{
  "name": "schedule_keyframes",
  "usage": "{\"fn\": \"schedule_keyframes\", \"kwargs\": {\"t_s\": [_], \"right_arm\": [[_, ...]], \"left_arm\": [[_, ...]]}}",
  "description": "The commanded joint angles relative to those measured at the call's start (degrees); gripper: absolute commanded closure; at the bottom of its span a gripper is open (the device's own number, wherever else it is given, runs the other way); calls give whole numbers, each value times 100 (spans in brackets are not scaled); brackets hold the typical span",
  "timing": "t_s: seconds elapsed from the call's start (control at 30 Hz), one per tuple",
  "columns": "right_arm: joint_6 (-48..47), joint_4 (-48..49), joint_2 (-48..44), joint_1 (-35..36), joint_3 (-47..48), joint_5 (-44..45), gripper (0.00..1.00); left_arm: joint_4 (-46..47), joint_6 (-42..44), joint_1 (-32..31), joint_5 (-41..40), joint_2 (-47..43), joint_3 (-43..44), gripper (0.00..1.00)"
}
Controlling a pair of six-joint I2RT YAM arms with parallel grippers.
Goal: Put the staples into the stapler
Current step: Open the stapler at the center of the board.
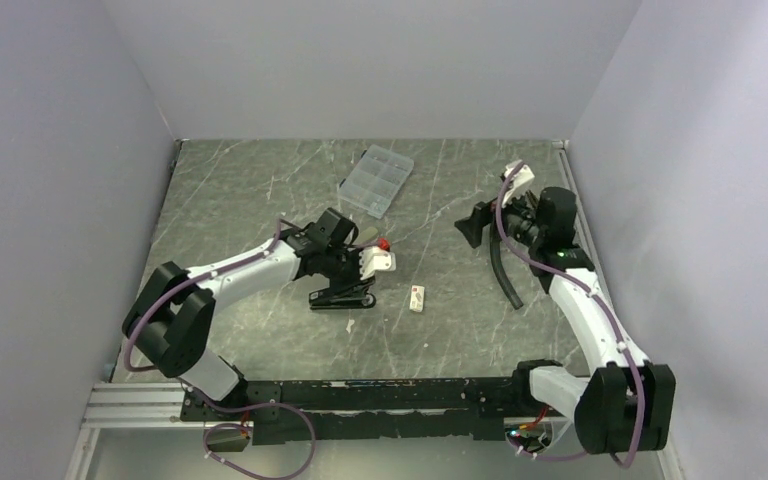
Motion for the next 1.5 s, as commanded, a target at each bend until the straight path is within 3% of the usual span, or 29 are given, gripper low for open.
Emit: {"fn": "schedule_keyframes", "kwargs": {"t_s": [0.0,0.23,0.47,0.83,1.1,1.47], "right_arm": [[559,700,298,403,-200,206,0],[923,1160,987,1200,-429,131,1],[970,1439,2263,1821,-78,-788,5],[299,710,3764,2905,861,-1044,12],[322,298,4540,3155,1461,-1130,17],[324,-132,4901,3337,1735,-494,24]], "left_arm": [[604,-888,-187,40,257,325,69],[1402,-1157,-197,-105,-191,-214,75],[1766,-992,-76,84,-655,-708,84],[2324,-925,296,318,-1379,-1379,94],[3328,-804,357,467,-1720,-2023,97],[3173,-940,375,620,-1698,-1897,97]]}}
